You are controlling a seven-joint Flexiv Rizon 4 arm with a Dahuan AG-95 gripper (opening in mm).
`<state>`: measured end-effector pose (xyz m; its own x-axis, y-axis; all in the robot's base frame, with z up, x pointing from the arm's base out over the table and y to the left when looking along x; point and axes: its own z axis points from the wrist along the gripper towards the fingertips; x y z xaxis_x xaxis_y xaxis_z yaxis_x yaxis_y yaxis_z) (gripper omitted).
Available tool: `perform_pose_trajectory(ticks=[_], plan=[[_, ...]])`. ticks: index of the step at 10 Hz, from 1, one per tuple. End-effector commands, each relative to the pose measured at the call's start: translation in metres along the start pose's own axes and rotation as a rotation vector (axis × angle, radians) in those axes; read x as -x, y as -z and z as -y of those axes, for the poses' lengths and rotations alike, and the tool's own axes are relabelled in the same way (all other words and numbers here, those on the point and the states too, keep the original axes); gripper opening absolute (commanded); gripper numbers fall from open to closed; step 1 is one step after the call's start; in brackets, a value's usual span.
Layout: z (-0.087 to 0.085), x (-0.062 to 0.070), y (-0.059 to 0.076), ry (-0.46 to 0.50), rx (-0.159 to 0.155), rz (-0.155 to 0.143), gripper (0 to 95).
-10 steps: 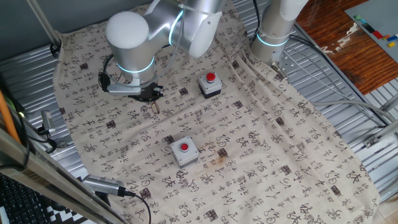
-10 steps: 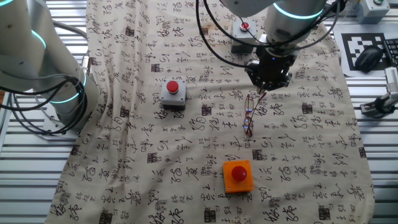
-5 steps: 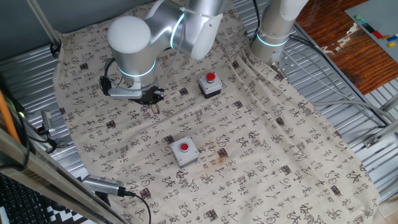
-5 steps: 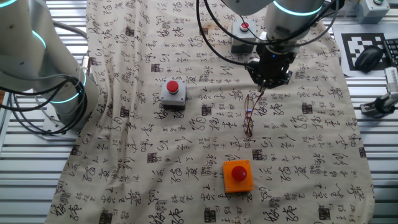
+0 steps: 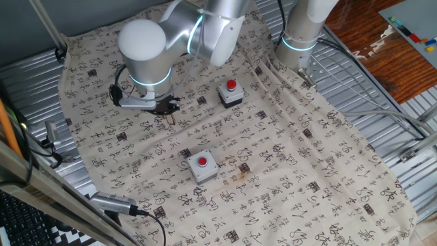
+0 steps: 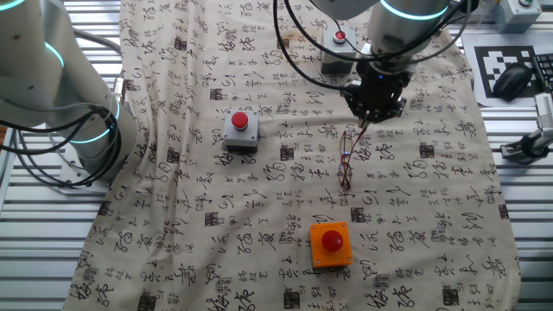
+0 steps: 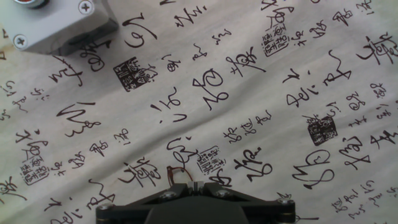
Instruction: Unfold the leg of the glasses (with one hand)
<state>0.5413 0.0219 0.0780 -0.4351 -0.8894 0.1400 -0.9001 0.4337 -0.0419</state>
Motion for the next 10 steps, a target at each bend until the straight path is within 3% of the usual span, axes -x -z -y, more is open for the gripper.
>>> perform_pose_trajectory(ticks=[1,10], plan=[[0.0013,-0.0028,0.0012,0.006,0.0,-0.001,0.0],[0.0056,-0.0121,0.0042,0.032,0.006,-0.003,0.0]])
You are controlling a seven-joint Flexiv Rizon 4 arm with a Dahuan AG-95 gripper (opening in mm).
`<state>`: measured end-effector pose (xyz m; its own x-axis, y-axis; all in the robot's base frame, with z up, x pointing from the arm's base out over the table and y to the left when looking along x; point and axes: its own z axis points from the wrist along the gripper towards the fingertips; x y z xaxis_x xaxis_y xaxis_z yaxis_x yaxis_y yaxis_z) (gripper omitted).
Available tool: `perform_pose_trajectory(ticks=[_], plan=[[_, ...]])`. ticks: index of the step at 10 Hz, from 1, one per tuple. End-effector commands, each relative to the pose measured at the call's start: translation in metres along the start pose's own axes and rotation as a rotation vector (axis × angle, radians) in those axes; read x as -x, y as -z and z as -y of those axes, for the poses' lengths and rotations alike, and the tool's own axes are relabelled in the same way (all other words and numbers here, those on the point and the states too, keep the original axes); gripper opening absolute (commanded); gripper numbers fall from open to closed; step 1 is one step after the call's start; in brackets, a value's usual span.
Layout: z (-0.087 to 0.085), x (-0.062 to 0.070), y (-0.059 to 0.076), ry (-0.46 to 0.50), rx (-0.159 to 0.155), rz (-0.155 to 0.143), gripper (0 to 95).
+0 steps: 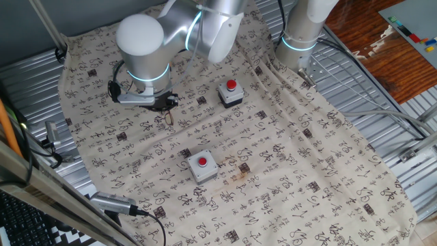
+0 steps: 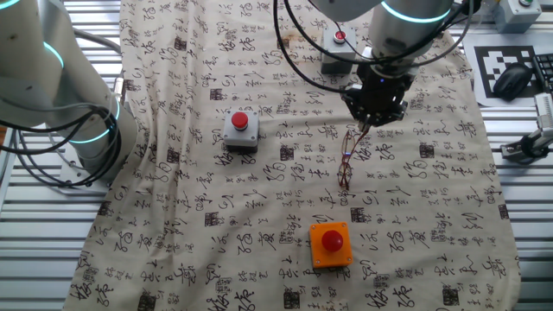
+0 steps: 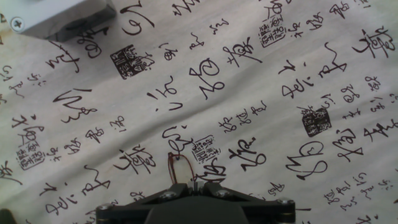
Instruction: Unfold the leg of the glasses (with one hand)
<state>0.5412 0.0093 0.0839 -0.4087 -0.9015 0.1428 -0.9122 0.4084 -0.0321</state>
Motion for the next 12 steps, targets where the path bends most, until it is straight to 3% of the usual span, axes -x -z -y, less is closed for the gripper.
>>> perform_pose_trajectory(ticks=[1,5,12], plan=[[0.0004,-0.0015,0.0005,0.012,0.003,-0.003,0.0],[0.0006,-0.0041,0.0006,0.022,0.03,-0.007,0.0],[-0.0001,-0.0033,0.0002,0.022,0.033,0.001,0.0]])
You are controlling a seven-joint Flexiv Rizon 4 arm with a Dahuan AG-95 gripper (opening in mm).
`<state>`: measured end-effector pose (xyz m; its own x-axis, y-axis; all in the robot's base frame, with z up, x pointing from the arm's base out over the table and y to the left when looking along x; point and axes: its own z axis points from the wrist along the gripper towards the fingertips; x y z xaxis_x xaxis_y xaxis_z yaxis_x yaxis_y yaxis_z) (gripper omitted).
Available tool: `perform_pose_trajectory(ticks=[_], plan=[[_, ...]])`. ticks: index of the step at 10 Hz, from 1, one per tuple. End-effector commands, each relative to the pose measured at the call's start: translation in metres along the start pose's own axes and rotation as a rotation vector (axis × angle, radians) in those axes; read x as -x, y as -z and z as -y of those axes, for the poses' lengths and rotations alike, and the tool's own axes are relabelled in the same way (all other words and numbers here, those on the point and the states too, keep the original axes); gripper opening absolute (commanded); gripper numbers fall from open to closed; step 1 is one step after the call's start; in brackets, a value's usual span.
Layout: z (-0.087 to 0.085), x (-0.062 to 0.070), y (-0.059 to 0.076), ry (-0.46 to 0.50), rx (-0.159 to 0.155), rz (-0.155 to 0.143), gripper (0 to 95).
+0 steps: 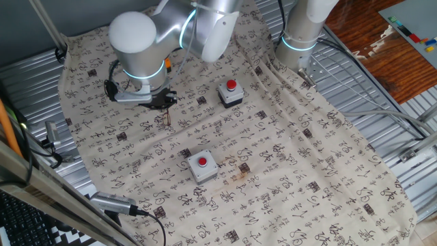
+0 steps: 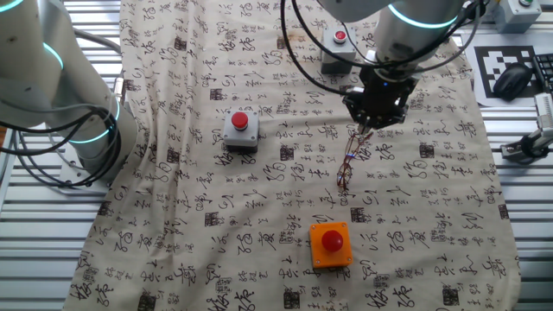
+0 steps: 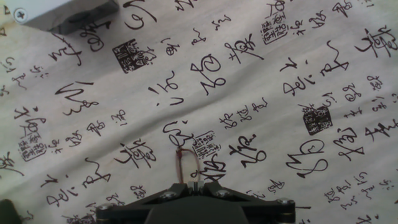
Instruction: Unfold the leg of the glasses (with one hand)
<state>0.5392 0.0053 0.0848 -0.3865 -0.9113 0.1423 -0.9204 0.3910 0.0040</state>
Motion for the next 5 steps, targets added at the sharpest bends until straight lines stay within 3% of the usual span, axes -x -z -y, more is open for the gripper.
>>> perform_pose_trajectory(ticks=[1,2,5], plan=[[-0.001,0.004,0.0,-0.012,0.001,0.003,0.0],[-0.004,0.018,-0.001,-0.033,0.0,0.005,0.0],[-0.006,0.043,0.001,-0.069,0.001,0.016,0.0]])
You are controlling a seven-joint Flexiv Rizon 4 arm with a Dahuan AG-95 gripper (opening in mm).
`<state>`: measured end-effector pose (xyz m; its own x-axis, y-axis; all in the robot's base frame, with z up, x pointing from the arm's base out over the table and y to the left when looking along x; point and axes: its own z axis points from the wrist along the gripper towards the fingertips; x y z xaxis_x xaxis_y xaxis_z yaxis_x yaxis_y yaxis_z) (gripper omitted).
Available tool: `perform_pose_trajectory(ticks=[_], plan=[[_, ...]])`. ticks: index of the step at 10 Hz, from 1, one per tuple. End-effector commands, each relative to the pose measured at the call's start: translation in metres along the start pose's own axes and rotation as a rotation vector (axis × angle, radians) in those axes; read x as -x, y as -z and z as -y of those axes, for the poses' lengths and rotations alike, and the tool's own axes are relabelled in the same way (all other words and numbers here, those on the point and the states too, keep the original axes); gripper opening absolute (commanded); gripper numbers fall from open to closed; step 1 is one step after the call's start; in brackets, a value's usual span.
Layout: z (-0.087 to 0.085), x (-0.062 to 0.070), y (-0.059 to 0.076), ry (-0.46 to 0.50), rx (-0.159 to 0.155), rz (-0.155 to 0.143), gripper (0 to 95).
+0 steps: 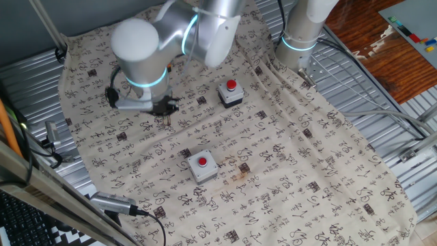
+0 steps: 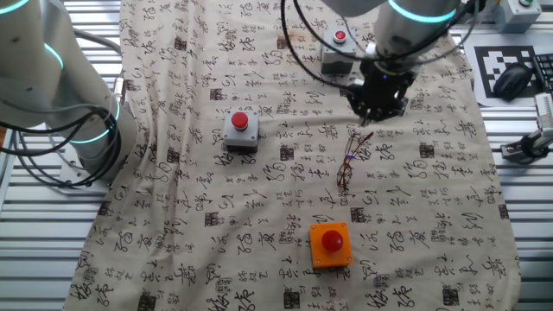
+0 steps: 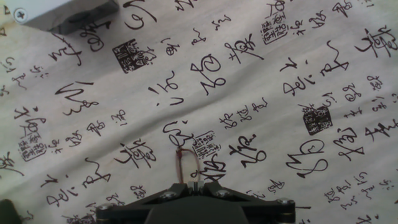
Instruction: Unfold the leg of the glasses (with one hand)
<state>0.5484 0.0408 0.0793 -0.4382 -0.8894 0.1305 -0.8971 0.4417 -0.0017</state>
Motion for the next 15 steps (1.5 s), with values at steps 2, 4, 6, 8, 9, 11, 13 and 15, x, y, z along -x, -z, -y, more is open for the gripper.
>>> perform_pose_trajectory(ticks=[2,4,6,8,9,11,13,15], plan=[[-0.001,0.019,0.001,-0.054,-0.012,0.037,0.0],[0.004,0.026,0.0,-0.072,0.003,0.072,0.0],[0.004,0.026,0.001,-0.08,0.008,0.081,0.0],[0.004,0.026,0.001,-0.117,0.001,0.115,0.0],[0.004,0.026,0.001,-0.127,-0.01,0.132,0.0],[0.004,0.026,0.001,-0.146,0.001,0.155,0.0],[0.004,0.026,0.001,-0.163,0.001,0.153,0.0],[0.006,0.024,-0.003,-0.134,-0.01,0.132,0.0]])
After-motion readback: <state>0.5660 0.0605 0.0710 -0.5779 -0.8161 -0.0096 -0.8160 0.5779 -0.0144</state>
